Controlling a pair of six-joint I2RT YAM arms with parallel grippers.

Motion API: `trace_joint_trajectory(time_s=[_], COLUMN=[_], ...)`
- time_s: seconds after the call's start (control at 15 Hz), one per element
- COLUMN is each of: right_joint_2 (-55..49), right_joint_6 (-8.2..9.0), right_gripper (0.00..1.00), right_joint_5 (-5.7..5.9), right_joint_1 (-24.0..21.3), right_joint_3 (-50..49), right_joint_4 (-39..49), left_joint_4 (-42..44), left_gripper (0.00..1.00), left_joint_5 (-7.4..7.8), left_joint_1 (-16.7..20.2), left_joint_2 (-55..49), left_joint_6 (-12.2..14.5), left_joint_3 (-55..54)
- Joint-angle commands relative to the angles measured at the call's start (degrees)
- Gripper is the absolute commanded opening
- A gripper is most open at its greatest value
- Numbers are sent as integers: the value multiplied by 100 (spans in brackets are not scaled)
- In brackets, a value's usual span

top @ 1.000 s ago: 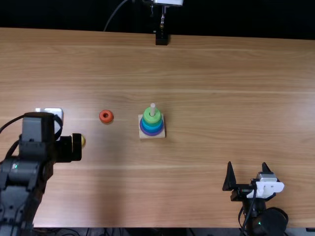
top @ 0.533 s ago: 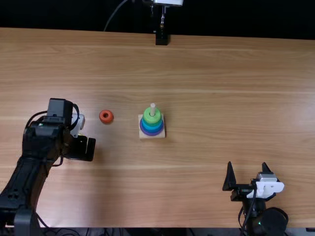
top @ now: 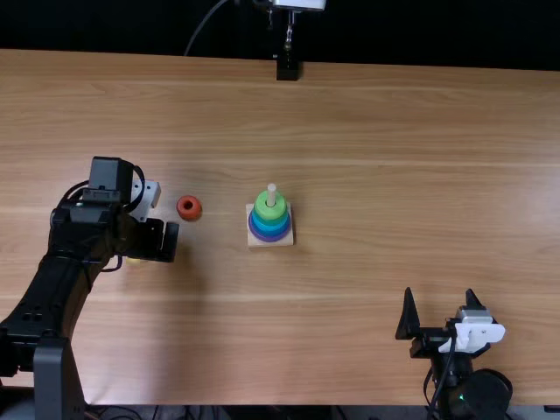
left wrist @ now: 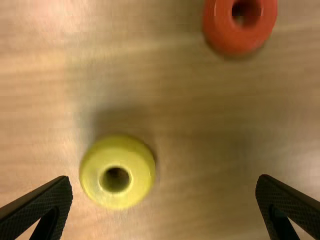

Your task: Build the Hanoi tower: stack the rings onto the peg from bottom to top in this color order: purple, dark blue, light blue, dark green, light green, yellow, orange.

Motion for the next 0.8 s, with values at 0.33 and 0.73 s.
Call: trace_joint_trajectory(time_s=[0.33, 0.73], right_joint_2=[-73, -73], right_joint_6=[-2, -2], right_gripper=[100, 100], right_joint_5=[-48, -48], right_joint_1=[-39, -39], right_joint_3=[-237, -237], right_joint_4=[-399, -409], left_joint_4=[93, 93], left_gripper=[100, 100], left_joint_5=[-495, -400], left_joint_1=[279, 323], left_joint_2=[319, 503], left_joint_6=[808, 860], left_joint_3=[220, 159])
